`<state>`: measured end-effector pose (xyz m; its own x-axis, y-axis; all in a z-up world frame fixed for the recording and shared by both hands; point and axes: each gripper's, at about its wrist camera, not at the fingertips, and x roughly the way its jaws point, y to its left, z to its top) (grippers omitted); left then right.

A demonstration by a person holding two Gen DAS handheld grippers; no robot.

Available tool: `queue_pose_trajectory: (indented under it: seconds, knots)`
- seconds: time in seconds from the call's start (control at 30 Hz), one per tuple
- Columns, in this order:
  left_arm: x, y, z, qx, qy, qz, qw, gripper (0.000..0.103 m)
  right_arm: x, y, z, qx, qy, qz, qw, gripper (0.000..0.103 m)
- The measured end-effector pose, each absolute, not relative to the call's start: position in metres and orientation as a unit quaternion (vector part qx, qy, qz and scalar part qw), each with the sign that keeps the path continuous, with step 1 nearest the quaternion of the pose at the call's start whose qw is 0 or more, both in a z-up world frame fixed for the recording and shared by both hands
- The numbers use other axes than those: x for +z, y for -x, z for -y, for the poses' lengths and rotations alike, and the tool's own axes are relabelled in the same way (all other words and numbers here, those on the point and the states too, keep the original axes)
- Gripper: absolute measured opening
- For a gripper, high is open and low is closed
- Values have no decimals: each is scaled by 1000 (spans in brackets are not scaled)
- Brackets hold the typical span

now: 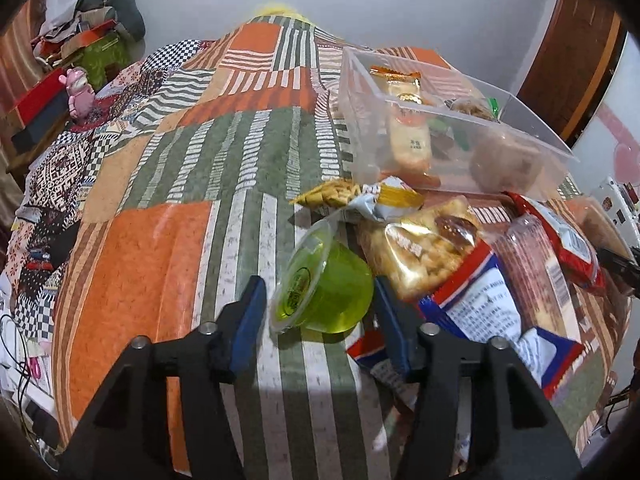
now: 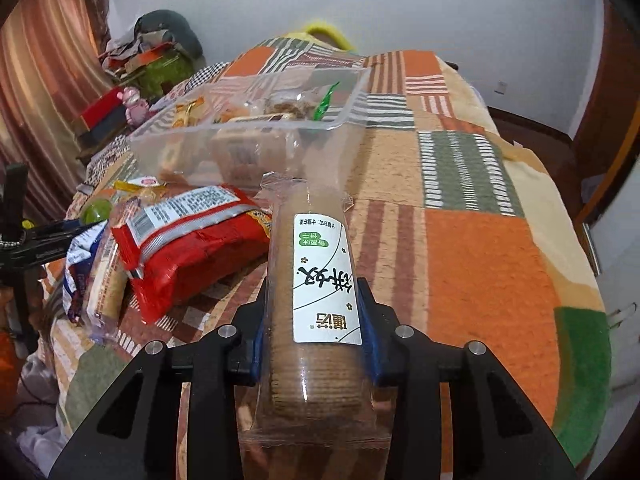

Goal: Organize snacks
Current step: 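Lift the jelly cup and biscuit roll and carry them over the clear box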

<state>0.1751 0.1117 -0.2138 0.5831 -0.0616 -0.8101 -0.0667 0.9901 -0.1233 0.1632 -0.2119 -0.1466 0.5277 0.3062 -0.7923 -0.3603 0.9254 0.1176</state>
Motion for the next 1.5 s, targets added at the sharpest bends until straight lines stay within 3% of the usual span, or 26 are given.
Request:
queue_pose_trajectory:
  seconds: [0.4,1.07,1.5]
  knots:
    - [-198,-176,-112,24,64,-428,901,40,-120,-164,217,190,14,-412,891,34]
    - [-97,-210,-73,-37,59,-333,940,40,-77,-220,187,197,9,-334,922,34]
    - [-114,-285,-25,-92,58,-364,925,40,-106,-275,159,176,27,-364,914,34]
